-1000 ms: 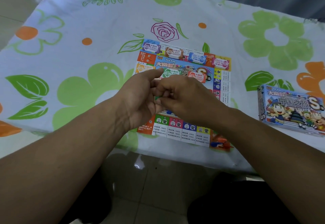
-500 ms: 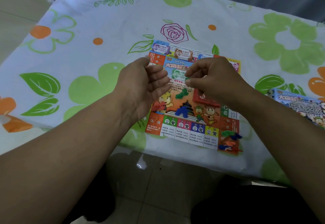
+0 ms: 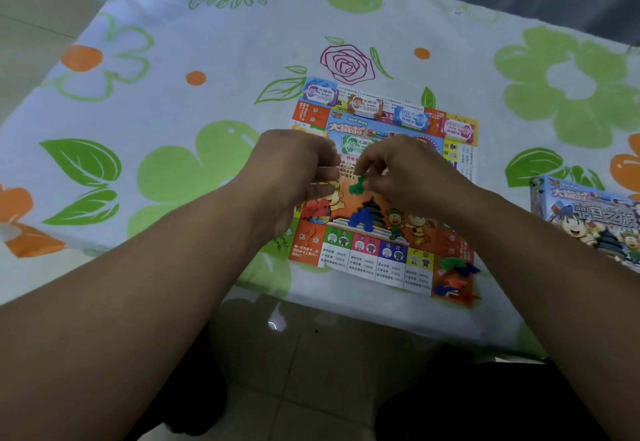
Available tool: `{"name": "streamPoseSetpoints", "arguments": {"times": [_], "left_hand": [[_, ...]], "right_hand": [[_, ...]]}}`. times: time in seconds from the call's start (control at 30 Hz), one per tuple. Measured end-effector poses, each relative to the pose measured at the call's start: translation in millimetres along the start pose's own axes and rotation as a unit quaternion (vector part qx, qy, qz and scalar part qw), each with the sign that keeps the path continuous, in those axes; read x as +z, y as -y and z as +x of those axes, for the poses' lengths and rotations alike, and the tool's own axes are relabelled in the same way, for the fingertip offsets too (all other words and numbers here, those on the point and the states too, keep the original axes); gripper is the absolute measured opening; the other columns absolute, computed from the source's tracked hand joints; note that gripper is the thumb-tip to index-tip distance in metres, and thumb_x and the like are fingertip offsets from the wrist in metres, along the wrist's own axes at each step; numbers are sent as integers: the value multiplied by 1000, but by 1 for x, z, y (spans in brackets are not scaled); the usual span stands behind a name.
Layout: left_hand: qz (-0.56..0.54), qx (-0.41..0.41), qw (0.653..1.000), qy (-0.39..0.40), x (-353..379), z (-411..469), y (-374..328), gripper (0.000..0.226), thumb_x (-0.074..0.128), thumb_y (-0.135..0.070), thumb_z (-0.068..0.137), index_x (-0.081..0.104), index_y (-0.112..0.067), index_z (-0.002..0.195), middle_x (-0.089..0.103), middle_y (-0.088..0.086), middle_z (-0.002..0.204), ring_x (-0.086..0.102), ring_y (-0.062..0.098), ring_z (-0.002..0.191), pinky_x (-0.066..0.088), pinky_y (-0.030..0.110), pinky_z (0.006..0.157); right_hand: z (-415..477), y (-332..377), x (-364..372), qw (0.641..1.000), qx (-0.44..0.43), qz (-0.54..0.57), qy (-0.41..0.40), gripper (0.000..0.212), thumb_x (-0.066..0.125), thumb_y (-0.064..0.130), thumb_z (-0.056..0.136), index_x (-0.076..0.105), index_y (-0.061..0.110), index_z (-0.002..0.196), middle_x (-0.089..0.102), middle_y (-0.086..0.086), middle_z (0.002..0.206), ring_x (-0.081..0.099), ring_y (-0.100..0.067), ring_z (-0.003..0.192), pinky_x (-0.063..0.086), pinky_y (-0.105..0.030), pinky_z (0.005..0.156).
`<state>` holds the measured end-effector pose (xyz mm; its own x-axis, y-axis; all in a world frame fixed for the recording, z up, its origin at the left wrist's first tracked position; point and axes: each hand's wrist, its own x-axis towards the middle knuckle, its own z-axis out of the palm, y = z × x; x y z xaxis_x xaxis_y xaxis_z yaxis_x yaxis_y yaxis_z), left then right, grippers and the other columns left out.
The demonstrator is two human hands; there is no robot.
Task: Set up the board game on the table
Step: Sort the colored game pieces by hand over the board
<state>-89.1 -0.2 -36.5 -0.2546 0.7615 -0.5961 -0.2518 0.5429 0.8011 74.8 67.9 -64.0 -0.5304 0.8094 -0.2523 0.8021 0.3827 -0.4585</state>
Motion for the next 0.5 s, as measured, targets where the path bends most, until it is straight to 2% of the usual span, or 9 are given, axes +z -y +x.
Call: {"name": "streamPoseSetpoints", "arguments": {"times": [0.1, 0.2, 0.27, 0.33, 0.4, 0.5], "left_hand": [[168, 65, 984, 1, 1, 2, 1, 12, 65, 0, 88, 68, -11, 91, 70, 9, 87, 66, 21, 70, 56, 33, 62], [369, 167, 914, -8, 5, 6, 5, 23, 66, -1, 84, 64, -24, 83, 70, 2, 90, 69, 20, 81, 57, 35, 69], [459, 195, 867, -5, 11, 9, 8, 23, 68, -5, 83, 62, -27, 86, 68, -4, 93, 65, 18, 87, 53, 32, 72], [518, 215, 828, -3, 17, 14, 12, 25, 69, -10, 83, 65, -25, 101, 67, -3, 102, 63, 20, 96, 54, 36, 80], [556, 234, 798, 0, 23, 20, 17, 30, 70, -18, 84, 65, -19, 113, 66, 1, 110, 60, 24, 105, 53, 40, 84], [588, 254, 768, 6, 31, 25, 23, 39, 73, -37, 87, 64, -16, 119, 64, 5, 114, 53, 26, 113, 47, 36, 82]], "right_hand": [[0, -3, -2, 1000, 3, -19, 8, 25, 61, 10, 94, 70, 24, 113, 61, 3, 108, 59, -16, 96, 51, -36, 79], [-1, -5, -7, 999, 20, -31, 7, 29, 65, 6, 90, 67, 23, 114, 66, 5, 102, 63, -17, 96, 55, -38, 82], [-3, -6, -6, 998, 15, -66, 1, 29, 64, 7, 88, 66, 22, 113, 65, 3, 105, 62, -19, 96, 56, -43, 82], [-4, -4, -2, 995, 5, -101, -5, 27, 63, 9, 88, 65, 20, 112, 64, -1, 109, 62, -23, 97, 56, -44, 80], [-3, -3, 0, 992, -2, -130, -9, 24, 64, 12, 87, 65, 18, 110, 63, -3, 109, 61, -24, 96, 54, -39, 75], [-2, -2, 2, 988, -4, -157, -10, 22, 66, 16, 89, 65, 18, 111, 61, -4, 108, 60, -24, 94, 45, -32, 67]]}}
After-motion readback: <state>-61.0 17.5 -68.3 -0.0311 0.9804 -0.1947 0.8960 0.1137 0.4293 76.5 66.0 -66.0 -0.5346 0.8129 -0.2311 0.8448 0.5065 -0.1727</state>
